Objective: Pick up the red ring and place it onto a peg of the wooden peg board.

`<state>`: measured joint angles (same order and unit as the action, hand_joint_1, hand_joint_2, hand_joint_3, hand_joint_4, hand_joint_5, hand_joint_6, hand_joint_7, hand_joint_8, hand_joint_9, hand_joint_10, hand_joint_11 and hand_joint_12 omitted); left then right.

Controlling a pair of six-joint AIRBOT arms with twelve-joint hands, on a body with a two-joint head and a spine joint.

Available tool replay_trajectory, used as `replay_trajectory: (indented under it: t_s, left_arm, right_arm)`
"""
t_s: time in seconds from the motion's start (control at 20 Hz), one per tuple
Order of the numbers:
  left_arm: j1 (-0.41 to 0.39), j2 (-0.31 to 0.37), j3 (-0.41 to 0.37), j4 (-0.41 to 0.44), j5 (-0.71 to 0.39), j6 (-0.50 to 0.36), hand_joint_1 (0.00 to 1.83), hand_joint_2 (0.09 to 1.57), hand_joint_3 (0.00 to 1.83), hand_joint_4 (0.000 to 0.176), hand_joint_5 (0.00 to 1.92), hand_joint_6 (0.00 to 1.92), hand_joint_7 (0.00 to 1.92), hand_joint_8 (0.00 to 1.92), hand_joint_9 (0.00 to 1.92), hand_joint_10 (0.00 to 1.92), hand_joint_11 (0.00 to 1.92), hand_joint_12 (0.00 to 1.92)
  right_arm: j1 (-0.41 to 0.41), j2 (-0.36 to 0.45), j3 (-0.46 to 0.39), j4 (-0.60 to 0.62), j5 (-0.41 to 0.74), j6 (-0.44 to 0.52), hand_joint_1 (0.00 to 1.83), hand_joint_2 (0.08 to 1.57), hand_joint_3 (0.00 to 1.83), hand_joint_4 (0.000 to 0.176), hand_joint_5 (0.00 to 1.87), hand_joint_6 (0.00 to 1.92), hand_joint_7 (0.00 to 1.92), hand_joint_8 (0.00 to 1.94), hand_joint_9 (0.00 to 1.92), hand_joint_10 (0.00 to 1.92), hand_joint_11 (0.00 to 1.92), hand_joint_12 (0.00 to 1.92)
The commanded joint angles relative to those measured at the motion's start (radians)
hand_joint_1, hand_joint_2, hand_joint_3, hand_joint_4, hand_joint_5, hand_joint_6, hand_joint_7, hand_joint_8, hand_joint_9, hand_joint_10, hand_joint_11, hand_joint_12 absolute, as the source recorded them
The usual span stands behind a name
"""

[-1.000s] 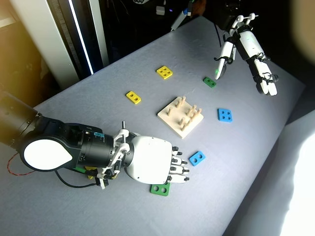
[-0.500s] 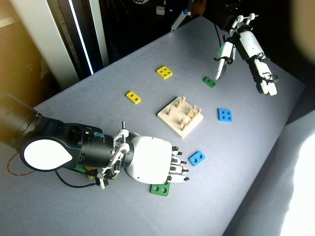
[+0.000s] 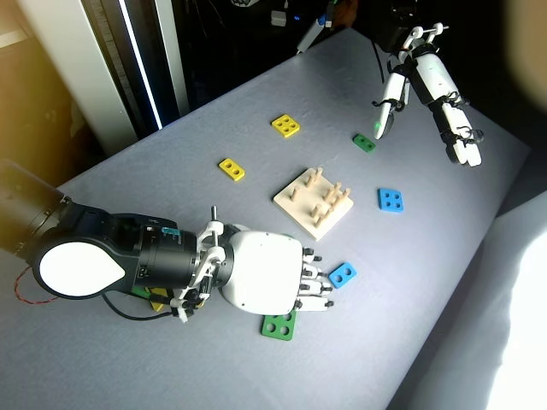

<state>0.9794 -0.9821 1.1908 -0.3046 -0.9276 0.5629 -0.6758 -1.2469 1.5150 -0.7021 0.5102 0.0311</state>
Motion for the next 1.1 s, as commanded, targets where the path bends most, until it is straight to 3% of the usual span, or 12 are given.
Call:
replay_trajectory:
  t_s: [0.0,0.05,0.1,0.25,0.3,0.35,0.45,0.6,0.65,0.85,0.95,1.05]
  left_arm:
    - [-0.004,0.002,0.008,-0.009,-0.120,-0.006,0.57,1.07,0.00,0.158,0.04,0.00,0.00,0.00,0.00,0.00,0.00,0.00]
    - [-0.002,0.002,0.009,-0.011,-0.120,-0.006,0.50,1.03,0.00,0.099,0.05,0.00,0.02,0.01,0.00,0.00,0.00,0.00]
    - [-0.002,0.002,0.011,-0.013,-0.120,-0.006,0.50,1.03,0.00,0.099,0.05,0.00,0.02,0.01,0.00,0.00,0.00,0.00]
    - [0.001,0.000,0.015,-0.018,-0.119,-0.006,0.49,0.98,0.00,0.106,0.06,0.00,0.03,0.00,0.00,0.00,0.00,0.00]
    - [0.001,0.000,0.016,-0.020,-0.119,-0.006,0.47,0.99,0.00,0.109,0.05,0.00,0.02,0.00,0.00,0.00,0.00,0.00]
    - [0.002,0.000,0.017,-0.021,-0.118,-0.006,0.48,0.99,0.00,0.123,0.05,0.00,0.02,0.00,0.00,0.00,0.00,0.00]
    - [0.004,0.000,0.018,-0.025,-0.118,-0.006,0.47,0.99,0.00,0.129,0.05,0.00,0.01,0.00,0.00,0.00,0.00,0.00]
    - [0.006,0.000,0.021,-0.030,-0.116,-0.006,0.50,0.99,0.00,0.131,0.05,0.00,0.00,0.00,0.00,0.00,0.00,0.00]
    - [0.006,0.000,0.023,-0.030,-0.114,-0.006,0.49,0.99,0.00,0.122,0.04,0.00,0.00,0.00,0.00,0.00,0.00,0.00]
    - [0.006,-0.003,0.027,-0.034,-0.109,-0.006,0.51,0.98,0.00,0.143,0.06,0.01,0.02,0.01,0.00,0.00,0.00,0.00]
    - [0.006,-0.004,0.028,-0.035,-0.108,-0.006,0.49,0.97,0.00,0.160,0.06,0.01,0.02,0.01,0.00,0.00,0.00,0.00]
    - [0.005,-0.006,0.031,-0.036,-0.107,-0.006,0.48,0.97,0.00,0.163,0.06,0.01,0.02,0.00,0.00,0.00,0.00,0.00]
  right_arm:
    - [0.016,0.002,0.003,0.031,0.122,0.024,1.12,1.19,0.00,0.000,0.82,1.23,0.58,0.01,0.35,0.05,0.00,1.36]
    - [0.017,0.002,0.003,0.029,0.140,0.039,1.09,1.20,0.00,0.000,0.81,1.25,0.54,0.00,0.31,0.04,0.00,1.30]
    - [0.020,0.002,0.000,0.027,0.157,0.053,1.09,1.20,0.00,0.000,0.81,1.25,0.54,0.00,0.31,0.04,0.00,1.30]
    - [0.028,0.010,-0.019,0.013,0.187,0.066,1.09,1.24,0.00,0.000,0.75,1.34,0.48,0.00,0.24,0.04,0.00,1.09]
    - [0.030,0.012,-0.026,0.005,0.198,0.076,1.08,1.25,0.00,0.000,0.74,1.36,0.48,0.00,0.25,0.06,0.00,1.21]
    - [0.031,0.012,-0.029,0.001,0.207,0.084,1.09,1.23,0.00,0.000,0.76,1.33,0.49,0.00,0.26,0.08,0.00,1.31]
    - [0.032,0.013,-0.037,-0.005,0.229,0.098,1.11,1.20,0.00,0.000,0.80,1.27,0.54,0.01,0.27,0.11,0.00,1.20]
    - [0.043,0.016,-0.048,-0.022,0.245,0.108,1.11,1.20,0.00,0.000,0.81,1.27,0.55,0.01,0.24,0.17,0.00,1.00]
    - [0.045,0.016,-0.050,-0.030,0.249,0.116,1.11,1.21,0.00,0.000,0.80,1.28,0.56,0.01,0.21,0.26,0.00,1.01]
    - [0.050,0.015,-0.060,-0.056,0.268,0.146,1.11,1.21,0.00,0.000,0.80,1.28,0.55,0.01,0.02,0.77,0.00,1.49]
    - [0.055,0.015,-0.065,-0.064,0.275,0.150,1.11,1.21,0.00,0.000,0.80,1.27,0.53,0.01,0.00,0.78,0.00,1.59]
    - [0.061,0.015,-0.068,-0.070,0.278,0.153,1.12,1.21,0.00,0.000,0.80,1.27,0.53,0.00,0.00,0.77,0.00,1.58]
